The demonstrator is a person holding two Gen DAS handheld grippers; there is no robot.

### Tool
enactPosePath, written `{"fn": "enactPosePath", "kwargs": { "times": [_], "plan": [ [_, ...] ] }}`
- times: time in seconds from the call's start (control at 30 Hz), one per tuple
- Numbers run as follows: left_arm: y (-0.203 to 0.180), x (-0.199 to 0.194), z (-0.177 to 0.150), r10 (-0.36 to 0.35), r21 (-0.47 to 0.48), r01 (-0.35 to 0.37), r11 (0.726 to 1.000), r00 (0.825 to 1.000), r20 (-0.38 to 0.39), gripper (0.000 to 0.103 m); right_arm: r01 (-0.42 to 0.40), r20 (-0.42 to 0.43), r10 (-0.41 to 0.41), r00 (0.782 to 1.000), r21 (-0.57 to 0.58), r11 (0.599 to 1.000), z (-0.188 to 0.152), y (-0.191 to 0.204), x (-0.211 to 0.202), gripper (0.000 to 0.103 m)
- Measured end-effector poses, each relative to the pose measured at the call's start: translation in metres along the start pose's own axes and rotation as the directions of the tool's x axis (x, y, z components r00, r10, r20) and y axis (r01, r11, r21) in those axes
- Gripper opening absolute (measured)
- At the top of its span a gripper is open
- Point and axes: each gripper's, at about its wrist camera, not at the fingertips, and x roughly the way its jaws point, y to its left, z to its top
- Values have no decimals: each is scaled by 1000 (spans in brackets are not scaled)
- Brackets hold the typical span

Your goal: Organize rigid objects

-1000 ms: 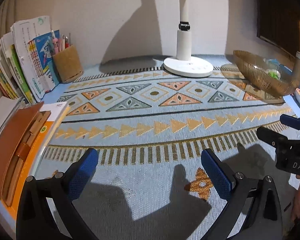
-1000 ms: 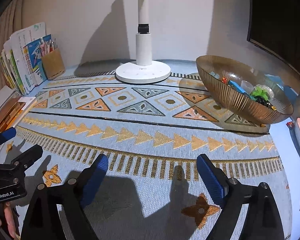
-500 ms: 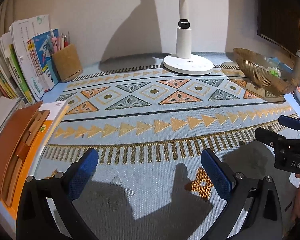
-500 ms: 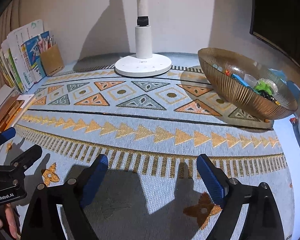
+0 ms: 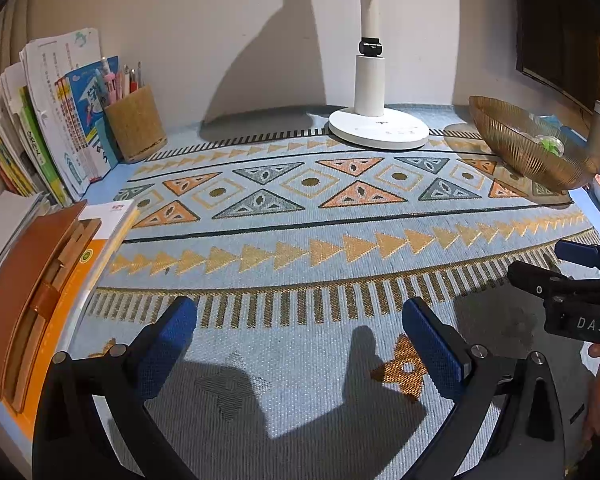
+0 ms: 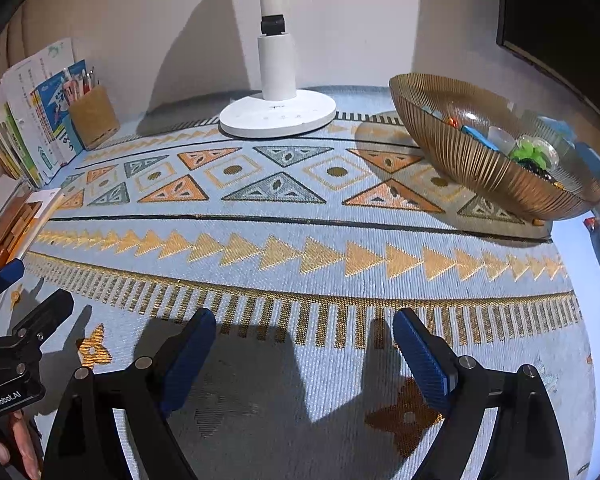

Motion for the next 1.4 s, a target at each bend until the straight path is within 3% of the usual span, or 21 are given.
{"fn": "enactPosePath", "kwargs": {
  "times": [1.4],
  "plan": [
    [8,11,2,2,-37,-4,999,999,-51,103,-5,-14,5,1000,0,1000,2,-5,4,89]
  ]
}}
